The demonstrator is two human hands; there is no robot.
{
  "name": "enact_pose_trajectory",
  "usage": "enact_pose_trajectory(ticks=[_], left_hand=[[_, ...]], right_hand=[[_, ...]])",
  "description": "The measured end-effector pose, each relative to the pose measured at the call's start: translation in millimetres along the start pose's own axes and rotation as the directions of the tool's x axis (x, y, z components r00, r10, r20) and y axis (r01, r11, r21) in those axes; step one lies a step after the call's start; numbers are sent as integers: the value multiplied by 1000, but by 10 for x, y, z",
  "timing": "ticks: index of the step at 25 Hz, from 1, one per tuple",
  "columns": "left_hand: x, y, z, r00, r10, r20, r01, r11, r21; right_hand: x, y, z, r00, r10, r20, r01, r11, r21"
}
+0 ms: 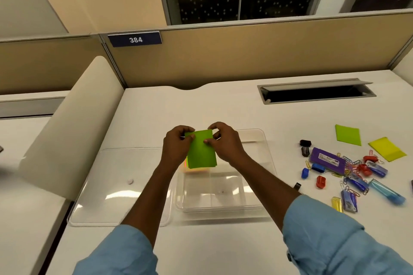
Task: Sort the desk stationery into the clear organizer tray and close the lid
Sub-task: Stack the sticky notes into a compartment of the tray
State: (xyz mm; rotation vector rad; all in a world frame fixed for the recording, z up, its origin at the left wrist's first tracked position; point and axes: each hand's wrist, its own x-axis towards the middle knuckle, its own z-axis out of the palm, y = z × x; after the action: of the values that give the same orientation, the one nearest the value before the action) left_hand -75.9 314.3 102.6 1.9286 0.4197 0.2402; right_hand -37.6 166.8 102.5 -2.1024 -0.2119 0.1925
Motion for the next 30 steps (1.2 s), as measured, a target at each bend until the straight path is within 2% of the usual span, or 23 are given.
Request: enact_pose_trajectory(ticks=[6,11,15,18,21,24,26,30], left_hand=[[374,-297,-125,999,25,40,-35,963,269],[478,-454,-105,996,19,82,-39,966,256],[558,-568,-46,993,14,116,-54,938,343],[613,-638,1,977,63,203,-159,849,503],[673,-653,67,949,85,304,-284,651,704],[699,-682,135,937,51,345,-324,495,806],[692,-726,180,936,32,351,-323,477,818],[622,-760,251,946,81,314,-307,532,789]], right_hand=[[188,79,482,998,37,-45,-38,999,-28],[234,255,653,998,21,-65,-25,998,-66],[302,363,730,999,29,44,-19,979,-205],[340,421,802,996,26,82,6,931,-366],[376,453,849,996,-37,82,77,822,-564],[408,483,876,993,-64,99,112,782,-613],[431,512,873,991,-71,111,125,770,-626],[416,556,863,988,-75,136,139,823,-551]])
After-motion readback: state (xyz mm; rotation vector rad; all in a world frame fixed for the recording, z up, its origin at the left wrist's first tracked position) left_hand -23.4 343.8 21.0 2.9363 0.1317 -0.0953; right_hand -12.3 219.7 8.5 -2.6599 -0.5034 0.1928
